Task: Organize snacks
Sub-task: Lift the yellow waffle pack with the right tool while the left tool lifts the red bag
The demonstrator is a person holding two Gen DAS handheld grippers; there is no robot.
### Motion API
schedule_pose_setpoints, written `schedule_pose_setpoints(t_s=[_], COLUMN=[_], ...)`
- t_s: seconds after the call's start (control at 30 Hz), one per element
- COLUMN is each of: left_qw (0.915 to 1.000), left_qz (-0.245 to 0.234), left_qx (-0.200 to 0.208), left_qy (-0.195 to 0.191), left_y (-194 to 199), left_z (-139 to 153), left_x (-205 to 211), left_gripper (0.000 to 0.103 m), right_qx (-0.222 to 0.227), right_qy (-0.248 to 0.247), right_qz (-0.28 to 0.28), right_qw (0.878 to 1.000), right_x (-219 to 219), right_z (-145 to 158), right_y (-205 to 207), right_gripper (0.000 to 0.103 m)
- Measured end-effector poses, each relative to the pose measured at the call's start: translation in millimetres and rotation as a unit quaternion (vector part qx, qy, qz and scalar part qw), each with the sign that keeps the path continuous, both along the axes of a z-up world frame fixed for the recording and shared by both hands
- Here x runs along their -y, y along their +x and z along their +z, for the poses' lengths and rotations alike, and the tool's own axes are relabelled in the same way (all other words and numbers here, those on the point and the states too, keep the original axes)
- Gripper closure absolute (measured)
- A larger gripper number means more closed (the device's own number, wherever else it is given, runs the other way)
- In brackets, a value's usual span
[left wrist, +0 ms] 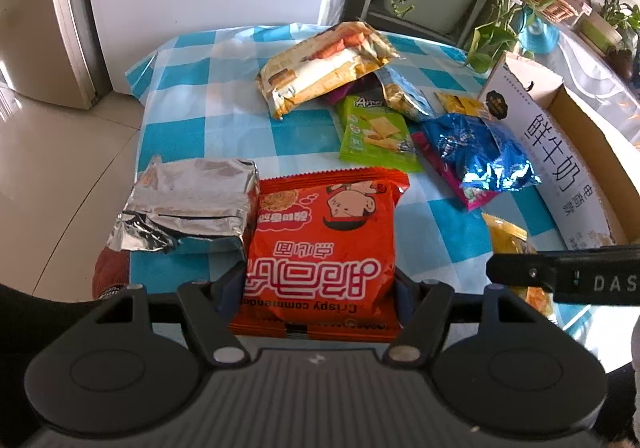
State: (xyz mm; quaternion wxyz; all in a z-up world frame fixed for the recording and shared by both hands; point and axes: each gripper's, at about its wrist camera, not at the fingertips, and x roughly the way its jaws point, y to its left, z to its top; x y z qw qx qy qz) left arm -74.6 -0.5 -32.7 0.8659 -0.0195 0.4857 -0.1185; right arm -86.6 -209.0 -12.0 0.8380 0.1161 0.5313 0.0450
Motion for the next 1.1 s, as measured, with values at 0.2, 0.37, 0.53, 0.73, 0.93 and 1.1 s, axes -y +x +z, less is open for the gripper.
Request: schedule_pose_setpoints(t_s=[0.2,0.37,0.53,0.73,0.93,1.1], left_qw=[1.0,0.9999,0.9999,0.9998,0.9998,0.9996], left_qz=[0.007,0.009,0.01,0.007,0.004,0.003], left_qx=[-0.002,0.004,0.009,0.021,0.02,0.027], left_qy=[0.005,0.009,0.003,0.001,0.004,0.0], left_y=[-7.7,-11.0,-13.4,-15.2,-18.4,-19.7], left_z=[2.2,6.9,13.6,24.0,24.3,29.9], left_x=[0.0,3.4,5.4,8.8,12.1,13.6], left_gripper=[0.033,0.033,0.033,0.034,0.034,0.034], right_qx=[0.01,0.013,0.023,0.039,0.044,0.048], right_qy=[0.003,-0.005,-0.009,-0.011,-0.006,-0.002], right_qz=[0.003,0.008,0.011,0.012,0.013,0.008], right_qw=[1.0,1.0,1.0,0.999,0.999,0.999], right_x=[-0.9,-4.7,-6.8,-6.6,-6.4,-3.9], right_z=[3.7,5.2,9.6,17.8,20.5,23.1], right_y=[0.2,0.6,-0.4,-0.7,-1.1,-0.9], right_gripper=[0.044,0.044,0.044,0.044,0.044,0.044])
